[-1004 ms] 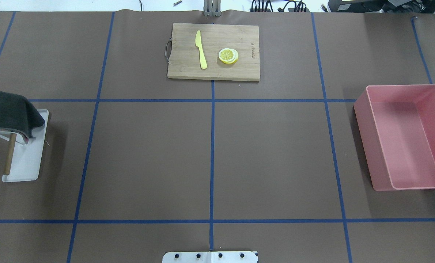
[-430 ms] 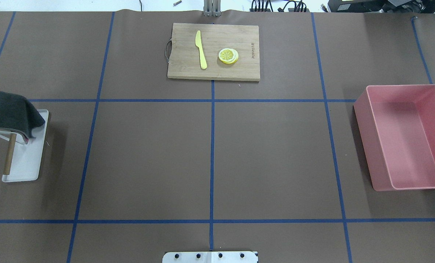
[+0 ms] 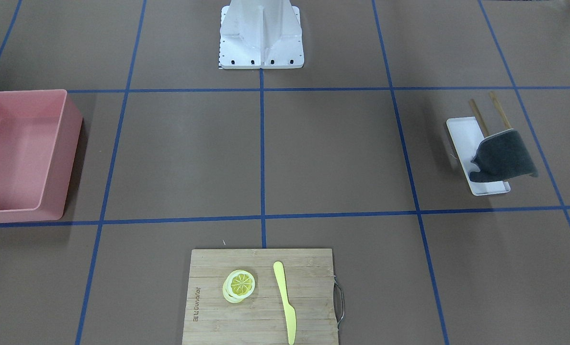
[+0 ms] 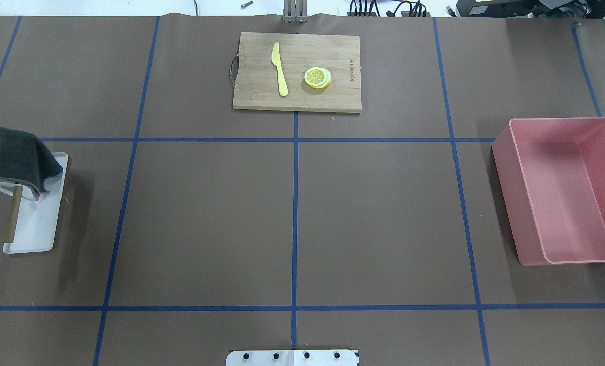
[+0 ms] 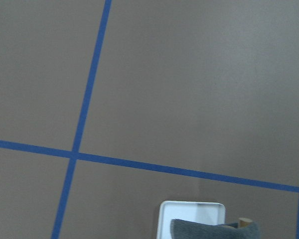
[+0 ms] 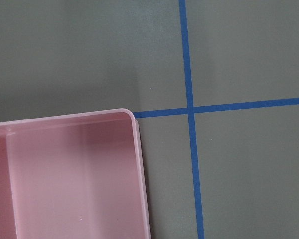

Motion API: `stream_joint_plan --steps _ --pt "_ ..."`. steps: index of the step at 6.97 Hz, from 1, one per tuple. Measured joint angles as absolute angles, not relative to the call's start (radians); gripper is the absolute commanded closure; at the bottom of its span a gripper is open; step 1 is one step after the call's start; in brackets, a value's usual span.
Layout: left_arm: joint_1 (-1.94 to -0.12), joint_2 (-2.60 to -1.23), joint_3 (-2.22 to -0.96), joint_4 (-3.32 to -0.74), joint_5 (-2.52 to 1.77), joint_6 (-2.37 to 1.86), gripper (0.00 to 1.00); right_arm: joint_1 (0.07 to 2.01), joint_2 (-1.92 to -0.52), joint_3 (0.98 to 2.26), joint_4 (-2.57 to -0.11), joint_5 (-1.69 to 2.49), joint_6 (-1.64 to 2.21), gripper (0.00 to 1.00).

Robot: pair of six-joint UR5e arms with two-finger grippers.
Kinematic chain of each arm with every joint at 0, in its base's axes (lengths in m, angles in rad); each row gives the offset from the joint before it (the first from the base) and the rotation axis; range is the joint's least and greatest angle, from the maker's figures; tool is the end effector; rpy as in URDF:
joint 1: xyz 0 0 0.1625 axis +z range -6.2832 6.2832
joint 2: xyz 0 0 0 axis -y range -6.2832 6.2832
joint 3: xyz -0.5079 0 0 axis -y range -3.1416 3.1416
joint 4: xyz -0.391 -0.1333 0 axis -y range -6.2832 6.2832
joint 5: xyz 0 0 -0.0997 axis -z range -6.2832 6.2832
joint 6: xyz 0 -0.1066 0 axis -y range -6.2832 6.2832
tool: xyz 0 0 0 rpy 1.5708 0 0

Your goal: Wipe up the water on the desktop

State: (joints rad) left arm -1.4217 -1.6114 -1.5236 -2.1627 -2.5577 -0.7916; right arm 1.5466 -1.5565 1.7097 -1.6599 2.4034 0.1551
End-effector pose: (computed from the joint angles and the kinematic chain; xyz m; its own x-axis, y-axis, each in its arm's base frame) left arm 0.0344 -0.5279 0.6665 0.4231 -0.2086 -0.8818 0.2522 0.9618 -0.1066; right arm 0.0424 -0.4989 0.6759 0.6673 0.0912 0.7392 -0.0799 0.9955 -0.0507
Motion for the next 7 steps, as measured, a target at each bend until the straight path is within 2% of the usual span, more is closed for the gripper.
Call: stream_joint_plan --steps 3,4,5,7 --pt "-1.34 -1.602 -1.517 -2.311 -2.57 -0.938 0.03 1.546 -1.56 1.706 -1.66 2.404 0.156 0.0" --pt "-1.324 -1.603 -1.516 -2.325 -2.57 -0.945 0.21 1.546 -1.562 1.705 -1.661 2.405 0.156 0.0" --pt "-1.31 -1.603 -1.516 -2.337 -2.571 -0.946 0.31 1.546 -1.562 1.705 -1.661 2.405 0.156 0.0" --pt "-1.298 -1.603 -1.511 -2.35 -2.57 -0.947 0.37 1.546 -1.563 1.703 -1.661 2.405 0.156 0.0"
